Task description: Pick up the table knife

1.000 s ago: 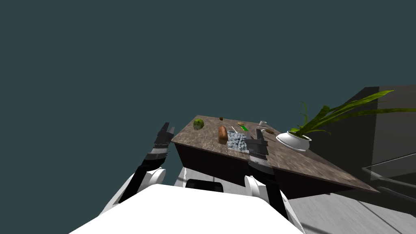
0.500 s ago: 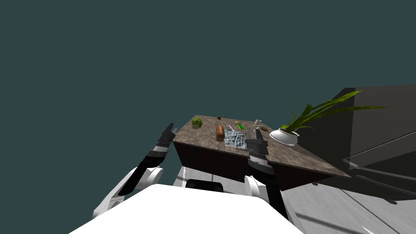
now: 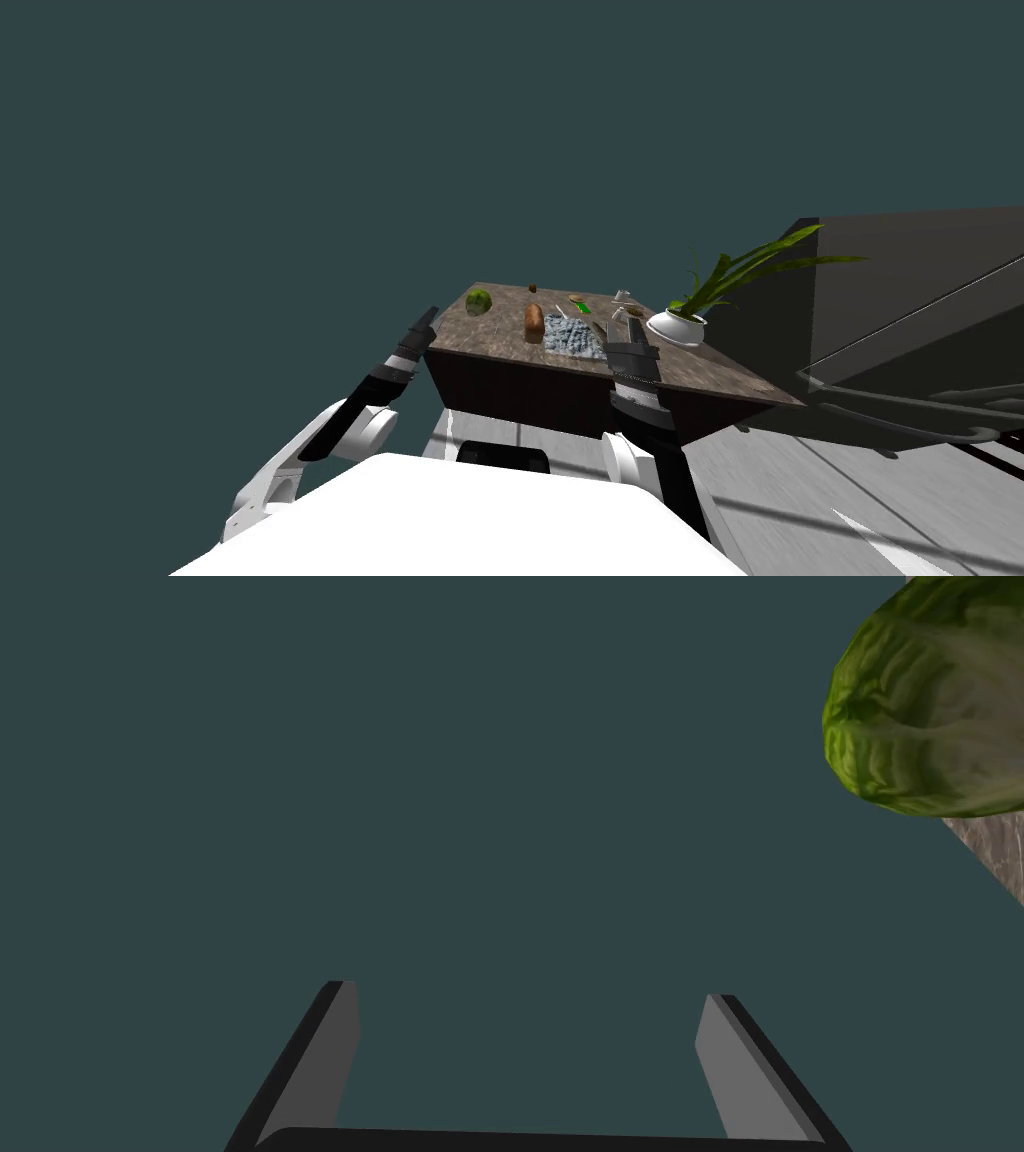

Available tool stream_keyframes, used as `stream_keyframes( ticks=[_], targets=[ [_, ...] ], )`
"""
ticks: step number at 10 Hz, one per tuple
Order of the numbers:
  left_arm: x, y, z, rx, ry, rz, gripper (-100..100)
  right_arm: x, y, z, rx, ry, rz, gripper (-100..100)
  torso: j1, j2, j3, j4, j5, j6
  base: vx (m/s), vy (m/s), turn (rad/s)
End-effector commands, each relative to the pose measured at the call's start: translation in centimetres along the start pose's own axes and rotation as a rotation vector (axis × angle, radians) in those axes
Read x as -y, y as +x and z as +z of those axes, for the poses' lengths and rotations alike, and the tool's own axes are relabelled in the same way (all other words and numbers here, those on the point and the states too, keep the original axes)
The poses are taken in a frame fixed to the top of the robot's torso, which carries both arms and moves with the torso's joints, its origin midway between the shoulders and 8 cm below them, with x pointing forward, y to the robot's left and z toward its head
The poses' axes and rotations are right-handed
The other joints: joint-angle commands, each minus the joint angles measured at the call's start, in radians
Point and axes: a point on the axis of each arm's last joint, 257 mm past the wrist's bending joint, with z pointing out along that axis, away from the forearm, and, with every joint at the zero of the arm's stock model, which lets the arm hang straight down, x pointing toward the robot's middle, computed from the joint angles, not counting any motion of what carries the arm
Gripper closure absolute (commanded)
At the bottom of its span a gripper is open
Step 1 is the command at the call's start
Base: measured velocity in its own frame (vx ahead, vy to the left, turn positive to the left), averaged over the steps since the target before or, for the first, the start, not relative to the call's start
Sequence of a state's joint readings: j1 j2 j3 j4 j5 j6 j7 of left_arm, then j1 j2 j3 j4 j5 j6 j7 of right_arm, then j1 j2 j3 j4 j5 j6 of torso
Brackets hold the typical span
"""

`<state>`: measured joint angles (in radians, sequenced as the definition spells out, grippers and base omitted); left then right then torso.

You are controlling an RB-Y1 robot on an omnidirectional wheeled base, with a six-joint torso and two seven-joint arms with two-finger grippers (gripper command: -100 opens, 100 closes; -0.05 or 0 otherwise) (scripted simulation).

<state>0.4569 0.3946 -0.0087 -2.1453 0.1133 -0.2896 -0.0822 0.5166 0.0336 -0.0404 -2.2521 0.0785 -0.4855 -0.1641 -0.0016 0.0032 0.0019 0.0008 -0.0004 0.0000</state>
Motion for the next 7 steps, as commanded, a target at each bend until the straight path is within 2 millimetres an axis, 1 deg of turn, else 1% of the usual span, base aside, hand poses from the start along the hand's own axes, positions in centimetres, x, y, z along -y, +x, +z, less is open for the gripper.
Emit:
stream_keyframes(
  ticks=[1,2,3,4,5,6,7],
  targets=[
    [-1.6,0.6,0.0,-0.044,-0.042,0.008,-100,0.0,0.0,0.0,0.000,0.000,0.000,0,0.000,0.000,0.000,0.000,0.000,0.000,-0.036,-0.035,-0.120],
    [-1.6,0.6,0.0,-0.053,-0.043,0.016,-100,0.0,0.0,0.0,0.000,0.000,0.000,0,0.000,-0.001,0.000,0.000,0.000,0.000,-0.023,-0.027,-0.060],
    [-3.0,1.1,0.0,-0.086,-0.083,0.020,-100,0.0,0.0,0.0,0.000,0.000,0.000,0,0.000,-0.001,-0.001,0.000,0.000,0.000,-0.026,-0.032,-0.117],
    [-3.0,1.1,0.0,-0.094,-0.083,0.027,-100,0.0,0.0,0.0,0.000,0.000,0.000,0,0.000,-0.001,-0.001,0.000,0.000,0.000,-0.025,-0.025,-0.076],
    [-4.6,1.6,-0.2,-0.129,-0.127,0.033,-100,0.0,0.0,0.0,0.000,0.000,0.000,0,0.000,-0.002,-0.001,0.000,0.000,0.000,-0.036,-0.039,-0.142],
    [-4.6,1.6,-0.2,-0.135,-0.127,0.038,-100,0.0,0.0,0.0,0.000,0.000,0.000,0,0.000,-0.001,-0.001,0.000,0.000,0.000,-0.029,-0.031,-0.086],
    [-6.3,2.1,-0.5,-0.169,-0.174,0.044,-100,0.0,0.0,0.0,0.000,0.000,0.000,0,0.000,-0.001,-0.001,0.000,0.000,0.000,-0.024,-0.036,-0.154]
  ],
)
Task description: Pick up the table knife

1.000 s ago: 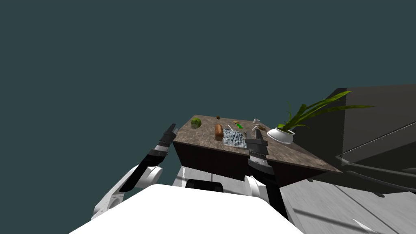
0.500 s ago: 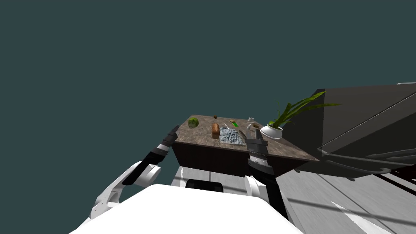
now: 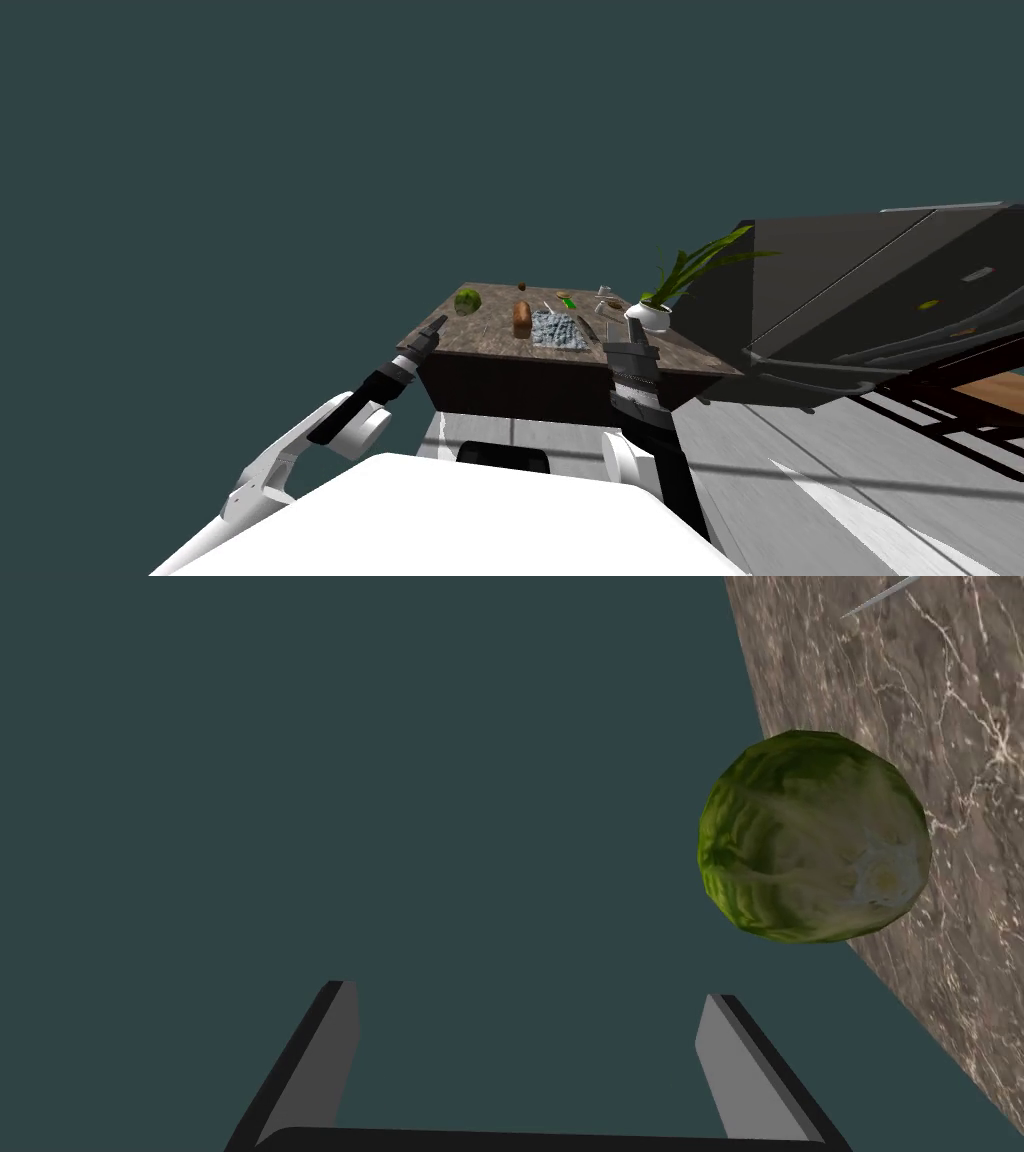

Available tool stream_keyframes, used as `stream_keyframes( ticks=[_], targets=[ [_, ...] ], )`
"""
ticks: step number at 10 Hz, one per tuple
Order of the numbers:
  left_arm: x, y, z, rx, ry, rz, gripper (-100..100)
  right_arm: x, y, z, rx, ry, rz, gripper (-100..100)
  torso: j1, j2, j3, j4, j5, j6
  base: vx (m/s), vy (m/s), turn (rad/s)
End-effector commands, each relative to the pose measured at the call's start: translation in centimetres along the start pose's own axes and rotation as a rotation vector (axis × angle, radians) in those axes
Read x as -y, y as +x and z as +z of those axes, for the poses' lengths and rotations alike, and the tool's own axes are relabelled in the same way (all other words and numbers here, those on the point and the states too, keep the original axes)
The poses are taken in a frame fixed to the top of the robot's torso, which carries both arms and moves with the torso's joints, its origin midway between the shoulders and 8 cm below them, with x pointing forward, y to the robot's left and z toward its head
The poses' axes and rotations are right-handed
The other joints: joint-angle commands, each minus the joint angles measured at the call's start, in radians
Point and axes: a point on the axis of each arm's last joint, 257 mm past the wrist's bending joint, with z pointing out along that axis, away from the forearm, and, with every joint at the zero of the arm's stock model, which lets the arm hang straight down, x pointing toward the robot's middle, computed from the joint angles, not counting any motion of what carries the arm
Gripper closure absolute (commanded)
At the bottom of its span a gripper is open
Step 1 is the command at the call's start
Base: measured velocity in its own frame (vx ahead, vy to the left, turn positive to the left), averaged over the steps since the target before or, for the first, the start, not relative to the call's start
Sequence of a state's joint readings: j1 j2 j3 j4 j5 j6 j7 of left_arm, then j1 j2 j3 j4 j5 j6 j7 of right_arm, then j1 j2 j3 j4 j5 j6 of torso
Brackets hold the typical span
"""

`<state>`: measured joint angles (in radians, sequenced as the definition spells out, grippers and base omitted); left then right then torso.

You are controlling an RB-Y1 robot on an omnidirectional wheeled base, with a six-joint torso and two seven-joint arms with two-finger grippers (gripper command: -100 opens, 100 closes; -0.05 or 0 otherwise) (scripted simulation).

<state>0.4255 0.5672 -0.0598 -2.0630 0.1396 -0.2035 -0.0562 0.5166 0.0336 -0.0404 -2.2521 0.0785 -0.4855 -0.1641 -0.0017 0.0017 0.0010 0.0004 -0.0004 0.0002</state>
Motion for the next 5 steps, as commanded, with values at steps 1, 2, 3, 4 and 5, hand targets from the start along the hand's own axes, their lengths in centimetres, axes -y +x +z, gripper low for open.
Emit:
stream_keyframes(
  ticks=[1,2,3,4,5],
  targets=[
    [-0.8,0.2,0.1,-0.023,-0.026,0.009,-100,0.0,0.0,0.0,0.000,0.000,0.000,0,0.000,0.000,0.000,0.000,0.000,0.000,-0.018,-0.031,-0.091],
    [-2.6,0.7,0.1,-0.058,-0.076,0.017,-100,0.0,0.0,0.0,0.000,0.000,0.000,0,0.000,0.000,0.000,0.000,0.000,0.000,-0.023,-0.046,-0.199],
    [-2.6,0.7,0.0,-0.063,-0.077,0.023,-100,0.0,0.0,0.0,0.000,0.000,0.000,0,-0.001,0.000,0.000,0.000,0.000,0.000,-0.021,-0.035,-0.087],
    [-4.6,1.1,-0.2,-0.094,-0.130,0.028,-100,0.0,0.0,0.0,0.000,0.000,0.000,0,0.000,0.000,0.000,0.000,0.000,-0.001,-0.023,-0.043,-0.171],
    [-4.6,1.0,-0.2,-0.101,-0.132,0.039,-100,0.0,0.0,0.0,0.000,0.000,0.000,0,0.000,0.000,0.000,0.000,0.000,0.000,-0.020,-0.038,-0.090]
  ],
)
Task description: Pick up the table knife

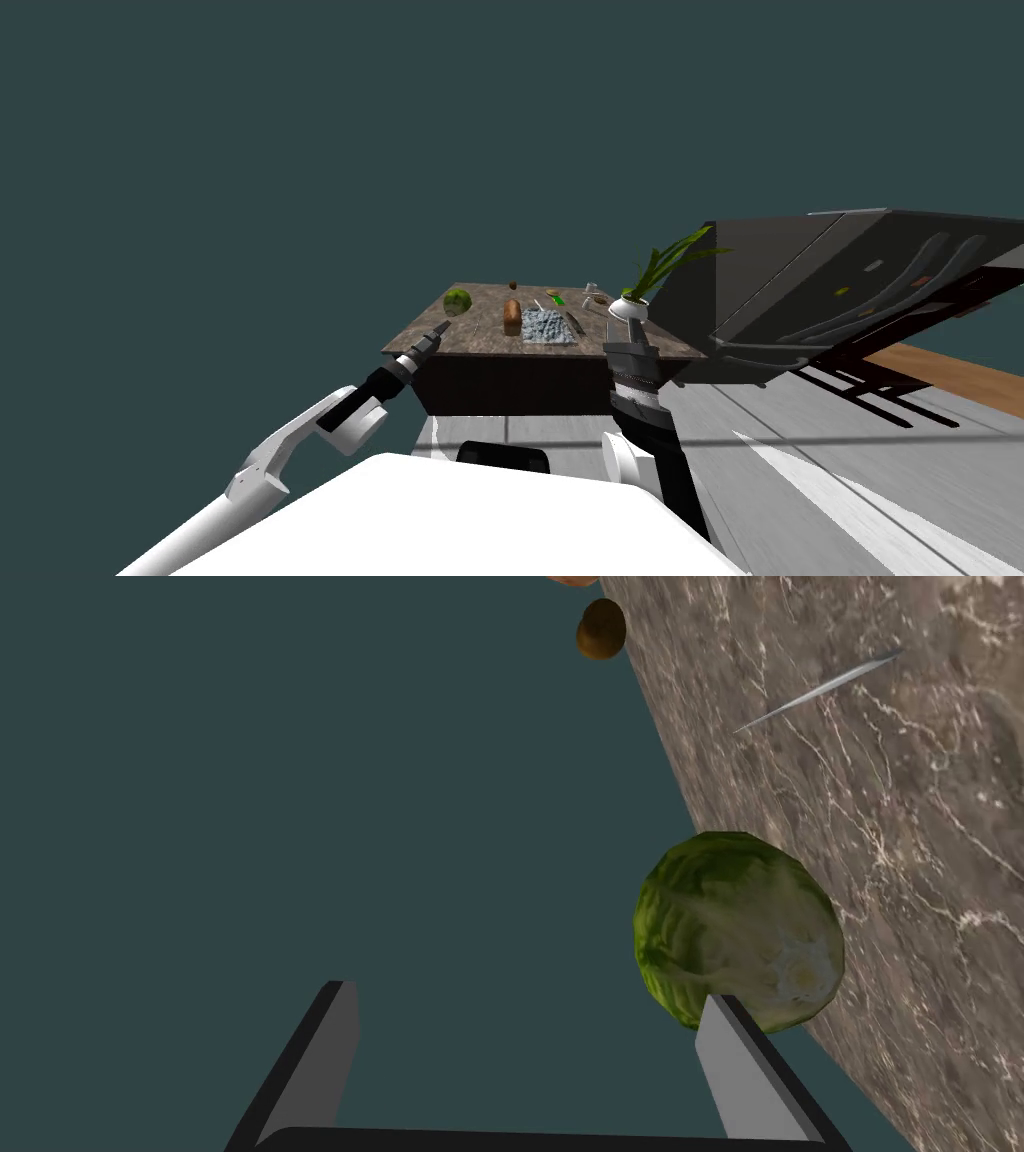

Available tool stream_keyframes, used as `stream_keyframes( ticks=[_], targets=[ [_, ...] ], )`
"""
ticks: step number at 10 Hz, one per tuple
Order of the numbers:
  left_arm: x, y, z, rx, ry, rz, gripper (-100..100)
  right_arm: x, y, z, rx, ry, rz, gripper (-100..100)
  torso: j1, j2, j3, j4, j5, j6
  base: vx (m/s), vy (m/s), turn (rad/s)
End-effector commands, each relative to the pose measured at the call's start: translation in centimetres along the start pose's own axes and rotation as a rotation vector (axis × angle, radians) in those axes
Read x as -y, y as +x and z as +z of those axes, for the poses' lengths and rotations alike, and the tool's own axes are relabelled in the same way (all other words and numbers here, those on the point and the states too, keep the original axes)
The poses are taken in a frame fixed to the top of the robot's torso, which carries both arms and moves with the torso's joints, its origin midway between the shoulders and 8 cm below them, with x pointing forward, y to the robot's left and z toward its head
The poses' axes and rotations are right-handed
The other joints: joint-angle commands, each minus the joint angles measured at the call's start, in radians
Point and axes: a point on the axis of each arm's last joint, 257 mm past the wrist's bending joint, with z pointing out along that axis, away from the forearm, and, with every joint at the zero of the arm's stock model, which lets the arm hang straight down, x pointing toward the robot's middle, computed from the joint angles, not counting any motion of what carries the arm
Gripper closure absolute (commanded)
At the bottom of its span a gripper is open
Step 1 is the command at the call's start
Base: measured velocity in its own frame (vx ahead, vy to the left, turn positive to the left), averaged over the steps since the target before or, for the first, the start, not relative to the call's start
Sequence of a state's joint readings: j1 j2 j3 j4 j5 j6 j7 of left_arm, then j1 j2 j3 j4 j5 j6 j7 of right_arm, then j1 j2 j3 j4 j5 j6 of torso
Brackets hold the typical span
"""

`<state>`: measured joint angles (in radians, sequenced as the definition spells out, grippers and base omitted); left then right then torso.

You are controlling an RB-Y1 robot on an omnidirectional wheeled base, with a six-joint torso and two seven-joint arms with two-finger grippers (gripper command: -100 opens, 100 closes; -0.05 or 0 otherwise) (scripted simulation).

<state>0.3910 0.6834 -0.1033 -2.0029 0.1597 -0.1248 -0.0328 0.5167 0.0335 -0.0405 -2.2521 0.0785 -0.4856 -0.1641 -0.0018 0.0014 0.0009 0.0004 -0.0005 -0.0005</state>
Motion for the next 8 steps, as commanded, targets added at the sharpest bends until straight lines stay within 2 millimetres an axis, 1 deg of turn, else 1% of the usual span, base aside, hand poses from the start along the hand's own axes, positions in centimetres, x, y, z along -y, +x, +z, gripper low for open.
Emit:
stream_keyframes(
  ticks=[1,2,3,4,5,6,7,8],
  targets=[
    [-2.4,0.5,-0.2,-0.039,-0.064,0.017,-100,0.0,0.0,0.0,0.000,0.000,0.000,0,0.000,0.000,0.000,0.000,0.000,0.000,-0.015,-0.048,-0.191],
    [-2.4,0.4,-0.3,-0.043,-0.066,0.024,-100,0.0,0.0,0.0,0.000,0.000,0.000,0,-0.001,0.000,0.000,0.000,0.000,0.001,-0.013,-0.035,-0.102],
    [-4.5,0.6,-0.4,-0.070,-0.123,0.034,-100,0.0,0.0,0.0,0.000,0.000,0.000,0,0.000,0.000,0.000,0.000,0.000,0.000,-0.017,-0.043,-0.196],
    [-4.5,0.4,-0.5,-0.076,-0.125,0.046,-100,0.0,0.0,0.0,0.000,0.000,0.000,0,0.000,0.000,0.000,0.000,0.000,0.001,-0.012,-0.030,-0.099],
    [-6.6,0.5,-0.8,-0.101,-0.182,0.060,-100,0.0,0.0,0.0,0.000,0.000,0.000,0,0.001,0.000,0.000,0.000,0.000,0.000,-0.010,-0.047,-0.268],
    [-6.7,0.3,-0.9,-0.105,-0.186,0.071,-100,0.0,0.0,0.0,0.000,0.000,0.000,0,0.000,-0.001,0.000,0.000,0.000,0.001,-0.005,-0.036,-0.091],
    [-8.9,0.0,-1.3,-0.126,-0.246,0.089,-100,0.0,0.0,0.0,0.000,0.000,0.000,0,0.000,-0.001,0.000,0.000,0.000,0.000,-0.006,-0.049,-0.182],
    [-8.9,-0.2,-1.3,-0.131,-0.248,0.100,-100,0.0,0.0,0.0,0.000,0.000,0.000,0,0.000,-0.001,-0.001,0.000,0.000,0.001,-0.005,-0.041,-0.121]
  ],
)
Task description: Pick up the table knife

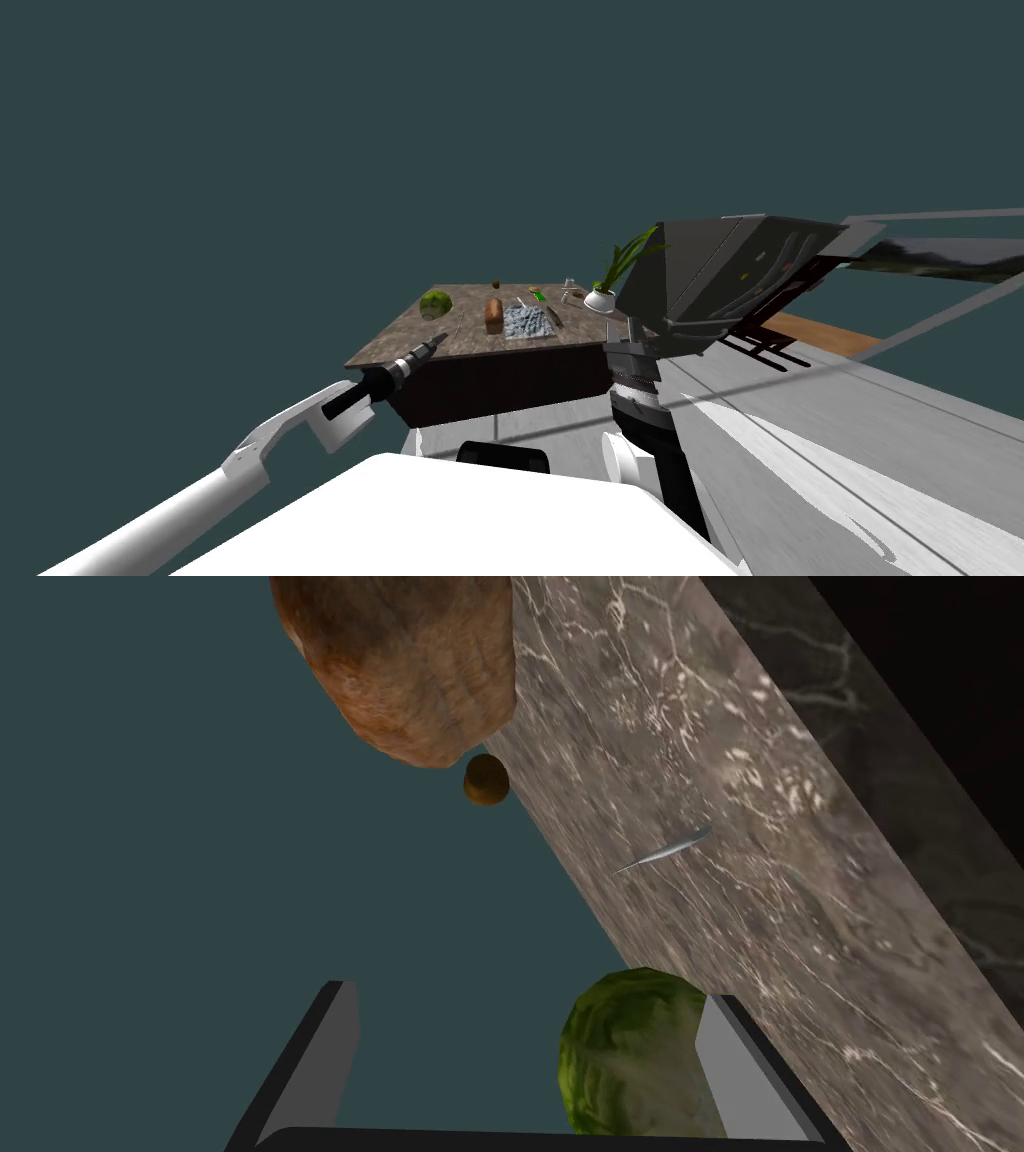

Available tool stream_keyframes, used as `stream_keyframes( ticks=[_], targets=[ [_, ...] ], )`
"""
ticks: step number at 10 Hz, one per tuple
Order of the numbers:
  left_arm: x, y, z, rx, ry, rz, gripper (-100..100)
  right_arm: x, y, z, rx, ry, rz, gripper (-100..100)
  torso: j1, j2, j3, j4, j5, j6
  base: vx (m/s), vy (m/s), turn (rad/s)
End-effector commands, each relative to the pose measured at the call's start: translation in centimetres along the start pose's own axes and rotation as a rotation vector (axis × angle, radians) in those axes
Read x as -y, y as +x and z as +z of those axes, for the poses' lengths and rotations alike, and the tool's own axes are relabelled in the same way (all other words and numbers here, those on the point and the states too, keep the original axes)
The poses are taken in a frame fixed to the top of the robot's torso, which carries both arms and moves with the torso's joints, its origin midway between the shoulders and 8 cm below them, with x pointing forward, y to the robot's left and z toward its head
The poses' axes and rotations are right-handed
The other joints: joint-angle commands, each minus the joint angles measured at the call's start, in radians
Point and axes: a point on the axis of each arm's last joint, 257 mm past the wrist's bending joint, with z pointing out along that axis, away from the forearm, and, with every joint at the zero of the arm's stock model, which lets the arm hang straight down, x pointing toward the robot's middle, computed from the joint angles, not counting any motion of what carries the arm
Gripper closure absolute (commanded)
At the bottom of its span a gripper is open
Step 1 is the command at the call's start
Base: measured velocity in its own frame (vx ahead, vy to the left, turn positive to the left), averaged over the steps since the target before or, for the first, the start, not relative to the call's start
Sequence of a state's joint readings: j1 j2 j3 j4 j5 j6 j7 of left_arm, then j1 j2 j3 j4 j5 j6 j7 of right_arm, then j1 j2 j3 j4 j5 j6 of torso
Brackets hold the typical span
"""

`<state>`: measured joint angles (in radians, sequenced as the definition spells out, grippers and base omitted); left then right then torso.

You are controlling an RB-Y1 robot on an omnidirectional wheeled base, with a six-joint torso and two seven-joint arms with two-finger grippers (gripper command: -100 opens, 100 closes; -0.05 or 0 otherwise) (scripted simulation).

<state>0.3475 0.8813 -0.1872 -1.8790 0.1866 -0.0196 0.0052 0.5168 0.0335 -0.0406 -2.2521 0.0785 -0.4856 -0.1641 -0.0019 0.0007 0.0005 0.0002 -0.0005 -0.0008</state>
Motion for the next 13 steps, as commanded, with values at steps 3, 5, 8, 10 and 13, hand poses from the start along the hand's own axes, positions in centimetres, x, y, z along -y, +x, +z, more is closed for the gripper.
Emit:
stream_keyframes(
  ticks=[3,5,8,10,13],
  targets=[
    [-4.9,-1.2,-0.4,-0.038,-0.135,0.061,-100,0.0,0.0,0.0,0.000,0.000,0.000,0,0.000,0.000,0.000,0.000,0.000,0.000,0.001,-0.045,-0.171],
    [-6.7,-2.1,-0.7,-0.051,-0.192,0.095,-100,0.0,0.0,0.0,0.000,0.000,0.000,0,0.000,-0.001,0.000,0.000,0.000,0.000,0.008,-0.037,-0.189],
    [-9.2,-3.8,-1.4,-0.056,-0.264,0.137,-100,0.0,0.0,0.0,0.000,0.000,0.000,0,0.001,-0.001,0.000,0.000,0.000,0.001,0.008,-0.031,-0.147],
    [-11.2,-5.2,-2.1,-0.058,-0.326,0.170,-100,0.0,0.0,0.0,0.000,0.000,0.000,0,0.000,-0.001,-0.001,0.000,0.000,0.000,0.017,-0.033,-0.161],
    [-14.9,-8.6,-3.9,-0.051,-0.449,0.232,-100,0.0,0.0,0.0,0.000,0.000,0.000,0,0.001,-0.001,0.000,0.000,0.000,-0.001,0.017,-0.030,-0.189]
  ],
)
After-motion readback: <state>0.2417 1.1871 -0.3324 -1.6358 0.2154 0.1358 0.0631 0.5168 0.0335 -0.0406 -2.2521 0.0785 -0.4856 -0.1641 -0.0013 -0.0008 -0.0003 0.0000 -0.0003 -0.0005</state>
